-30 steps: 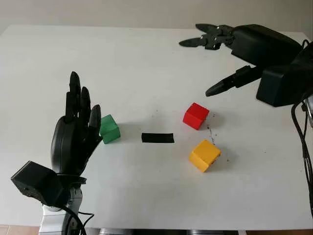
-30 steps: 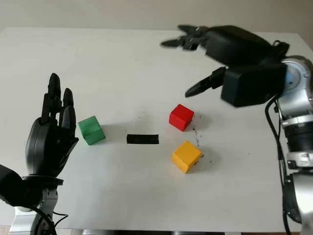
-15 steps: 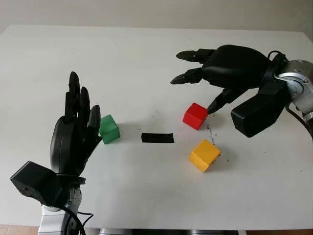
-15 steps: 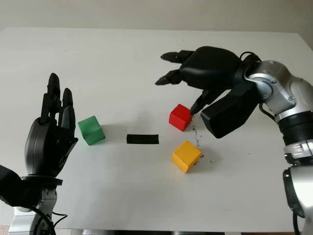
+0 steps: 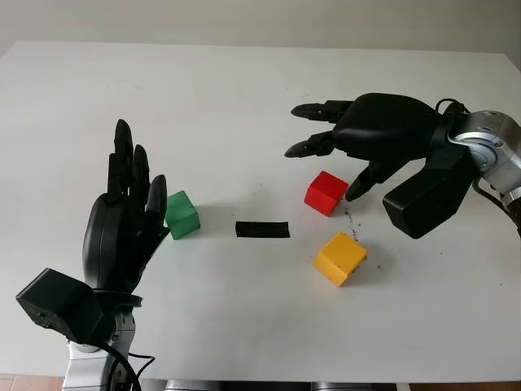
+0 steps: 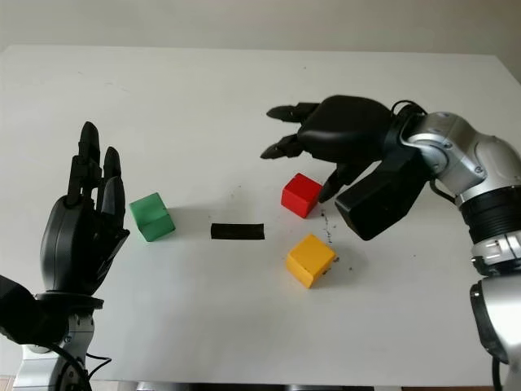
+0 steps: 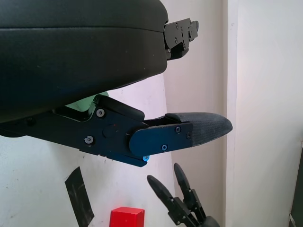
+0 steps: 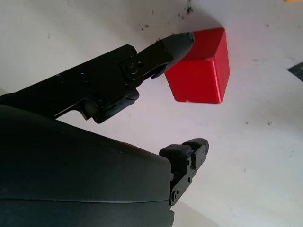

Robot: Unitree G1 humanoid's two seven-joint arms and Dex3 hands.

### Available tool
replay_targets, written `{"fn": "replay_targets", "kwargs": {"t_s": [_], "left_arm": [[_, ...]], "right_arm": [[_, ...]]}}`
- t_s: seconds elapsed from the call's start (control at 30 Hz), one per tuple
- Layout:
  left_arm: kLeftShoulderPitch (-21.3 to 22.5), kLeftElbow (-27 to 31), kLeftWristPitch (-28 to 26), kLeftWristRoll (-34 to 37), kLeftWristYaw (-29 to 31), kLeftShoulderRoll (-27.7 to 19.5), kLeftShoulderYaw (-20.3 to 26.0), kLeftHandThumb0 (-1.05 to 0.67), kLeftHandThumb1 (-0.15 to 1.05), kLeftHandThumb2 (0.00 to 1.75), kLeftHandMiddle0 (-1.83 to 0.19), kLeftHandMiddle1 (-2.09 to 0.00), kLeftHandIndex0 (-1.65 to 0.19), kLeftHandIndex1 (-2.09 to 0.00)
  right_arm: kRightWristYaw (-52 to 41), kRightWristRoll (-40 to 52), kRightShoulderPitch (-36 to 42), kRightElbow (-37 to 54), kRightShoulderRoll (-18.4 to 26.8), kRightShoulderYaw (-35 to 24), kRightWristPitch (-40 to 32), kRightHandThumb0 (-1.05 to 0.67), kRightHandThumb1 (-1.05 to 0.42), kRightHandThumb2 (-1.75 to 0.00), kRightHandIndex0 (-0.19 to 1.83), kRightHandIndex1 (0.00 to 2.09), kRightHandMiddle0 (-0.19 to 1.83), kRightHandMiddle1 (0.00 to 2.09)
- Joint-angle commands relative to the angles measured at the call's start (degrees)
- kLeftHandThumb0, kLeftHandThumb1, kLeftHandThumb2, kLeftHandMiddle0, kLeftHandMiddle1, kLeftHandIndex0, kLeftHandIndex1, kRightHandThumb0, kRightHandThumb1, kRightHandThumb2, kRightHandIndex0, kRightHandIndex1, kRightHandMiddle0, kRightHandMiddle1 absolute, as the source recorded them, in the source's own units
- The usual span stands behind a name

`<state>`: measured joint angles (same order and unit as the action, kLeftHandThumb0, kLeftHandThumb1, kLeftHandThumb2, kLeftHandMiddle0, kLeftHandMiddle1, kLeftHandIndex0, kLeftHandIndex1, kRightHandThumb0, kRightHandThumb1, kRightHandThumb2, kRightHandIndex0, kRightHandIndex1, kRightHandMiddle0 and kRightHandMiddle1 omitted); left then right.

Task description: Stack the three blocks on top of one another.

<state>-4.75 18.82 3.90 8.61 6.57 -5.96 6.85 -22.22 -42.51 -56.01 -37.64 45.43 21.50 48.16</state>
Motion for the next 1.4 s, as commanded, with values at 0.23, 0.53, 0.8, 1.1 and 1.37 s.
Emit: {"fn": "replay_targets", "kwargs": {"t_s": [0.23,0.53,0.8,1.1,1.37], "left_arm": [[-0.67,1.38,-0.56,0.70,0.45,-0.24,0.39,-0.67,1.05,0.51,0.19,-0.04,0.19,-0.03],[-0.71,1.41,-0.68,1.06,0.55,-0.41,0.67,-0.66,1.05,0.51,0.19,-0.05,0.19,-0.04],[-0.99,1.77,-0.80,1.10,0.54,-0.40,0.67,-0.66,1.05,0.50,0.19,-0.05,0.19,-0.04],[-0.57,1.56,-0.83,0.72,0.59,-0.92,0.58,-0.67,1.05,0.51,0.19,-0.05,0.19,-0.03],[-0.89,1.48,-0.42,1.23,0.67,-0.80,0.72,-0.66,1.05,0.51,0.18,-0.05,0.18,-0.04]], "right_arm": [[5.30,-2.83,1.60,-2.32,1.08,1.82,1.82,-0.56,-0.86,-0.06,-0.03,0.04,0.33,0.04],[15.45,-6.42,3.36,-4.37,0.84,2.61,3.77,-0.52,-0.88,-0.06,0.05,0.08,0.43,0.09],[30.24,-12.65,2.71,-8.09,0.50,5.05,4.56,-0.44,-0.97,-0.07,0.20,0.11,0.65,0.22],[32.43,-13.47,1.17,-10.06,1.03,6.77,5.42,-0.42,-0.95,-0.04,0.25,0.05,0.41,1.05],[30.95,-12.88,0.18,-11.36,0.92,7.08,5.77,-0.45,-0.90,-0.04,0.26,0.06,0.45,1.16]]}}
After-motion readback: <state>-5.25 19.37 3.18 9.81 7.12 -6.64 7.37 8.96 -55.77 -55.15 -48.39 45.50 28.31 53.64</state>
